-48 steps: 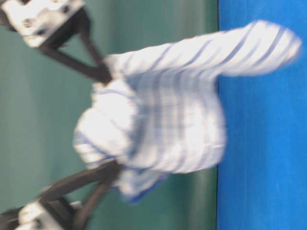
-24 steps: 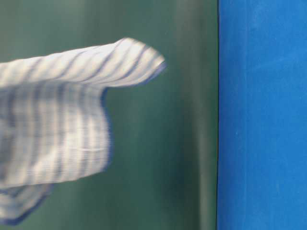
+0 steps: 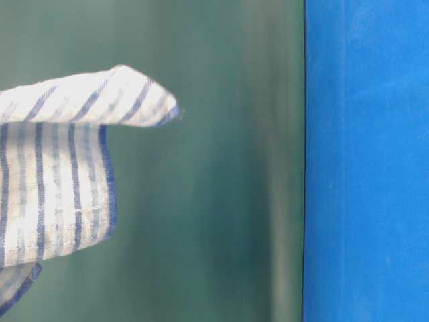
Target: Lift the towel with both arms.
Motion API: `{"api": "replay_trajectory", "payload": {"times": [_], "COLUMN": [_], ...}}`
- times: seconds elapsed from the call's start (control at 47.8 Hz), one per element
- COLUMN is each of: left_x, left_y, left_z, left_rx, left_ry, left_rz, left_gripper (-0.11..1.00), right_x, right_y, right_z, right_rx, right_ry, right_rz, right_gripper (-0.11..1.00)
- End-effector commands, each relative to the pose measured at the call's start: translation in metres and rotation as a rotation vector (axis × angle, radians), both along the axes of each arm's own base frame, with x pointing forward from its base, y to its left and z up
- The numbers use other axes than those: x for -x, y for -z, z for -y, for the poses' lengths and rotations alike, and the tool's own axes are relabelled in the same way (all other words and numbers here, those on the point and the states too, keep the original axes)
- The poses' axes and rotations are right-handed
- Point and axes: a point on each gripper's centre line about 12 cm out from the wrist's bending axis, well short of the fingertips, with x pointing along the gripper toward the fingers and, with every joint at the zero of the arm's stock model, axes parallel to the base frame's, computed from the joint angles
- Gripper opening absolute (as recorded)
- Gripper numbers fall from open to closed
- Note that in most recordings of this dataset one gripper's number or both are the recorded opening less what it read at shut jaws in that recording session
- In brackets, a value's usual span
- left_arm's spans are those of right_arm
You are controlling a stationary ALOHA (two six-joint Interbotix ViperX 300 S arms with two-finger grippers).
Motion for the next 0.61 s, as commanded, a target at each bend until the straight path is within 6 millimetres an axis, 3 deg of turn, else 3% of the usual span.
{"api": "replay_trajectory", "payload": {"times": [0.0, 0.084, 0.209, 0.293, 0.398, 0.502, 0.586], "left_x": [0.001, 0.0, 0.001, 0.002, 0.003, 0.002, -0.002], "left_y": [-0.008, -0.007, -0.004, -0.001, 0.003, 0.01, 0.024], "left_z": [-0.001, -0.001, -0.001, 0.0, 0.0, 0.001, 0.004], "left_rx": [-0.006, 0.008, 0.012, 0.012, 0.012, 0.016, 0.019], "left_ry": [-0.002, -0.008, -0.01, -0.009, -0.009, -0.007, 0.003], "left_rz": [0.026, 0.027, 0.034, 0.034, 0.03, 0.013, -0.011], "left_gripper": [0.06, 0.11, 0.45, 0.72, 0.91, 0.91, 0.91], "right_x": [0.002, 0.001, -0.002, -0.004, -0.004, -0.004, -0.005], "right_y": [-0.014, -0.013, -0.008, -0.005, -0.003, 0.003, 0.021], "right_z": [0.0, 0.0, 0.001, 0.001, 0.001, 0.001, -0.001], "right_rx": [0.008, 0.002, 0.003, 0.005, 0.001, -0.01, -0.019], "right_ry": [-0.004, 0.0, 0.001, 0.002, 0.003, 0.009, 0.003], "right_rz": [0.048, 0.048, 0.031, 0.023, 0.018, 0.001, -0.039], "right_gripper": [0.08, 0.12, 0.5, 0.67, 0.65, 0.66, 0.66]}}
